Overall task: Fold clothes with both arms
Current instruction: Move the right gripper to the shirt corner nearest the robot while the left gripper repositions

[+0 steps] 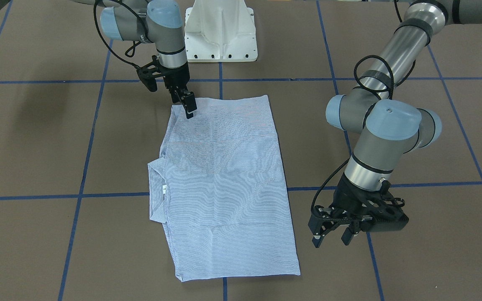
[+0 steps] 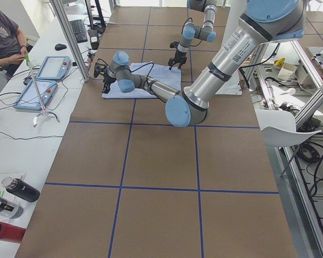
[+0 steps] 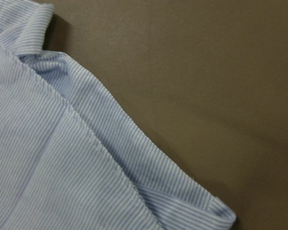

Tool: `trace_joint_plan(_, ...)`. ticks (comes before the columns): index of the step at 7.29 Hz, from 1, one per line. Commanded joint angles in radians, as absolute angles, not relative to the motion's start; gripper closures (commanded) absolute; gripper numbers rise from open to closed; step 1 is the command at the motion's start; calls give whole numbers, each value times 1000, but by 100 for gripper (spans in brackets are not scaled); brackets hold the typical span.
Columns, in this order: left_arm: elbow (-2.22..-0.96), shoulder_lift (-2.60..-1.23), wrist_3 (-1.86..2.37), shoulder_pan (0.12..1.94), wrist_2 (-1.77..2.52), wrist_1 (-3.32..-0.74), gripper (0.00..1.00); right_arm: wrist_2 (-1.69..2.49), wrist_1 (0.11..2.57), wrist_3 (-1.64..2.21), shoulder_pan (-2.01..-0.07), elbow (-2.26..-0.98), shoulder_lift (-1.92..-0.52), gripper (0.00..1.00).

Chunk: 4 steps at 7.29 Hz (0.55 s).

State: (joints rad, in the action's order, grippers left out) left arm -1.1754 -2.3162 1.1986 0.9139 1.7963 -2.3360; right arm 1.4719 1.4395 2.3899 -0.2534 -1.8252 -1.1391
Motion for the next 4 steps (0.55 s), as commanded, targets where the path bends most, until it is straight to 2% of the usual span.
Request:
trace_joint_plan(1,-1186,-2316,1209,911,1796,-2333,19,1474,1442,2390,-253,-1825,-1152,6)
trace_joint_plan(2,-1186,-2316,1209,911,1796,-2333,19,1474,1442,2391,-253,-1827,-1152,39)
trace_joint_plan(3,-1190,-2318,1215,911,1796,-2333,19,1474,1474,2391,-253,-1842,-1152,99)
trace_joint_plan(4,-1198,-2316,1219,911,1795,-2333,19,1474,1492,2391,-253,-1859,-1152,100)
